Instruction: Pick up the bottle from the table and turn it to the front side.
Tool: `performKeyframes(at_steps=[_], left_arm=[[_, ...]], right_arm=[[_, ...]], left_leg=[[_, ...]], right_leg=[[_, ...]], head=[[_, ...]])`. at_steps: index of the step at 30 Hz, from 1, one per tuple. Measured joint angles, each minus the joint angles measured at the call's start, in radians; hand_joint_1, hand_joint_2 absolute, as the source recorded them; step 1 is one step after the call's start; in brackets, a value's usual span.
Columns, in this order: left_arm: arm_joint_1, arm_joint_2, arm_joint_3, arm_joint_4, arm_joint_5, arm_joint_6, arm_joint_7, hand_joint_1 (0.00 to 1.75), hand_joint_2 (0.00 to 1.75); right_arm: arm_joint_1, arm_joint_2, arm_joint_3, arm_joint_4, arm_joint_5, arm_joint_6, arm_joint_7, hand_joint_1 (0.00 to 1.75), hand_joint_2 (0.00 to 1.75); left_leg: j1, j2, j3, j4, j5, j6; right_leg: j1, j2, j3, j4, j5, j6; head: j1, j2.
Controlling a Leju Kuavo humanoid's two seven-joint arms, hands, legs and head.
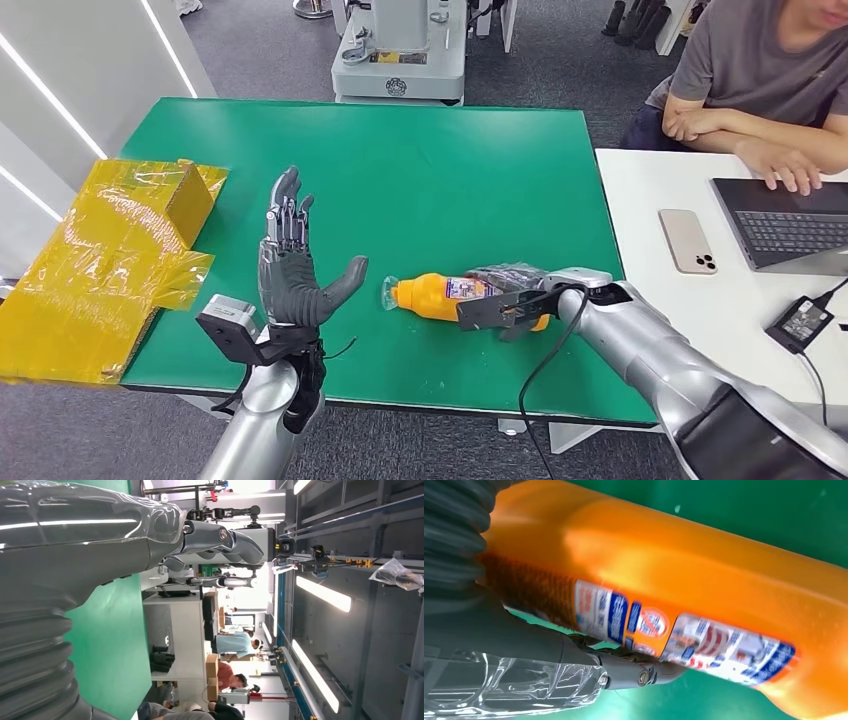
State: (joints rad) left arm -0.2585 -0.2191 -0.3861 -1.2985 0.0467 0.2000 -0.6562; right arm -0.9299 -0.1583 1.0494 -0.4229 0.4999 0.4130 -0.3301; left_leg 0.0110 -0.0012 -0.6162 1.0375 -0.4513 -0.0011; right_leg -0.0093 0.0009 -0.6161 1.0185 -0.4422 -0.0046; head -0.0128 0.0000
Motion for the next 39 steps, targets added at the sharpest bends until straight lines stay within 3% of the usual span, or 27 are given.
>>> performKeyframes(at_steps=[8,9,13,27,35,39], left_arm=[[-0.001,0.000,0.000,0.000,0.001,0.000,0.000,0.00,1.75],[-0.002,0.000,0.000,0.000,0.001,-0.001,0.000,0.00,1.75],[-0.006,0.001,0.000,0.000,0.004,-0.001,0.000,0.00,1.75],[-0.011,0.000,0.000,0.000,0.013,0.000,0.000,0.00,1.75],[0.001,0.000,0.000,0.000,-0.002,0.009,0.000,0.00,1.75],[0.005,0.000,0.000,0.000,-0.006,0.012,0.000,0.00,1.75]], right_arm=[[0.013,-0.002,0.008,0.015,0.000,-0.025,0.012,0.00,1.75],[0.015,-0.003,0.010,0.015,0.003,-0.035,0.016,0.07,1.75],[0.021,-0.009,0.013,0.015,0.010,-0.059,0.025,1.71,1.75],[0.048,-0.011,0.017,0.010,0.026,-0.209,0.047,1.75,1.75],[0.095,0.029,-0.036,-0.054,0.060,-0.482,0.076,1.75,1.75],[0.105,0.063,-0.085,-0.103,0.064,-0.561,0.102,1.75,1.75]], left_leg=[[0.000,0.000,0.000,0.000,0.000,0.000],[0.000,0.000,0.000,0.000,0.000,0.000],[0.000,0.001,0.001,0.000,0.000,0.000],[0.000,0.001,0.002,0.000,0.001,0.001],[0.000,0.002,0.000,0.000,0.000,0.001],[0.000,0.000,0.000,0.000,0.001,0.001]], right_leg=[[0.000,0.000,0.000,0.000,0.000,0.000],[0.000,0.000,0.000,0.000,0.000,0.000],[0.000,0.000,0.000,0.000,0.000,0.000],[0.000,0.001,0.001,0.000,0.001,0.000],[0.000,0.002,0.000,0.000,0.001,0.000],[0.000,0.000,-0.001,0.000,0.000,0.000]], head=[[0.000,0.000],[0.000,0.000],[0.000,0.000],[0.000,0.000],[0.000,0.000],[0.000,0.000]])
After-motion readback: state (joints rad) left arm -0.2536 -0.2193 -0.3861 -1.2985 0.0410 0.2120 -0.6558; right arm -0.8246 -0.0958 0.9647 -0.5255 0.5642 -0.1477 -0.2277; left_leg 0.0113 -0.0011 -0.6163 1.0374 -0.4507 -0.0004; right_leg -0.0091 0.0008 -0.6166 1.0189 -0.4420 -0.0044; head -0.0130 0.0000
